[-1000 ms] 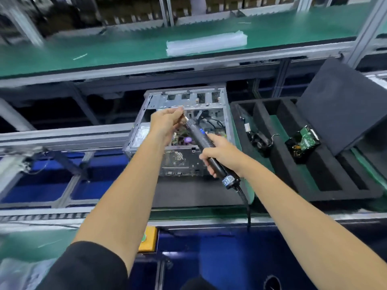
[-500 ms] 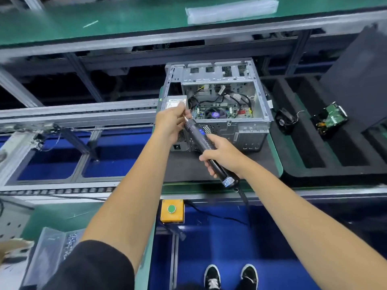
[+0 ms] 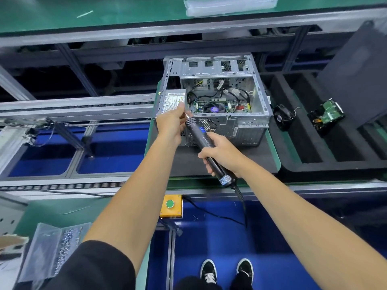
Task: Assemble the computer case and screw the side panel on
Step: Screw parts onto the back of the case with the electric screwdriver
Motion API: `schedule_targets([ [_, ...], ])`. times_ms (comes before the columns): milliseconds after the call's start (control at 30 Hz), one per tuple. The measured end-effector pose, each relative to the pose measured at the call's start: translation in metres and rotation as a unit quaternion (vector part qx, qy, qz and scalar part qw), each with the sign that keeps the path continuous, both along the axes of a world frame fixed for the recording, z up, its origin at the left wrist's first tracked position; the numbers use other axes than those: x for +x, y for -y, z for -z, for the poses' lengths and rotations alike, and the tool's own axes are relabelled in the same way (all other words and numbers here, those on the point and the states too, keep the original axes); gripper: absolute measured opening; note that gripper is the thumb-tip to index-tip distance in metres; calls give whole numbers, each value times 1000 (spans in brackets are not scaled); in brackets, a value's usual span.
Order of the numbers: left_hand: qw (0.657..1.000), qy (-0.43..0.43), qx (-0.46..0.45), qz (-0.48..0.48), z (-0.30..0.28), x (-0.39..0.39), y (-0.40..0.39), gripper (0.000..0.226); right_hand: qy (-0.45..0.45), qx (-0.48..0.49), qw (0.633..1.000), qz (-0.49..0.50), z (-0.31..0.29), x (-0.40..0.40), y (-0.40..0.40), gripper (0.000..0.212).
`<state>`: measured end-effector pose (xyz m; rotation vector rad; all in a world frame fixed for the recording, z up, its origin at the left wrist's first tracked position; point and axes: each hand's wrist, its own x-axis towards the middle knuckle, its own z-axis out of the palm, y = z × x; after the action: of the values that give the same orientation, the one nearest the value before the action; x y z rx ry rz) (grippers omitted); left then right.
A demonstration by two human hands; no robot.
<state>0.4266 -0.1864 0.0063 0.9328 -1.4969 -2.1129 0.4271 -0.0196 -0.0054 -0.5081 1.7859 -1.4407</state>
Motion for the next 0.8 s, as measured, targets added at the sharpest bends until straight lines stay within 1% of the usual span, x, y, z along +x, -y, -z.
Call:
schedule_targets([
  [100, 999, 2, 18, -46, 2, 2, -6, 21, -4, 9, 1000, -1, 1, 3, 4, 27],
  [167, 998, -8, 25, -62, 3, 4, -6, 19, -9, 16, 1000, -2, 3, 4, 6, 31],
  [300, 997, 6, -16, -72, 12, 13, -6, 20, -23, 48, 999, -1, 12, 8, 8, 41],
  [433, 994, 60, -60, -62, 30, 18, -3, 25, -49, 79, 996, -7, 23, 16, 8, 29],
  [500, 993, 79, -63, -52, 41, 18, -2, 21, -56, 97, 994, -7, 30, 20, 8, 28],
  [567, 994, 90, -51, -45, 54, 19, -3, 15, -61, 117, 991, -6, 40, 24, 8, 30],
  [667, 990, 130, -13, -46, 77, 19, -5, 20, -64, 145, 987, -5, 55, 28, 9, 32],
  [800, 983, 171, 37, -51, 102, 18, -5, 15, -33, 160, 987, 1, 74, 32, 12, 34],
])
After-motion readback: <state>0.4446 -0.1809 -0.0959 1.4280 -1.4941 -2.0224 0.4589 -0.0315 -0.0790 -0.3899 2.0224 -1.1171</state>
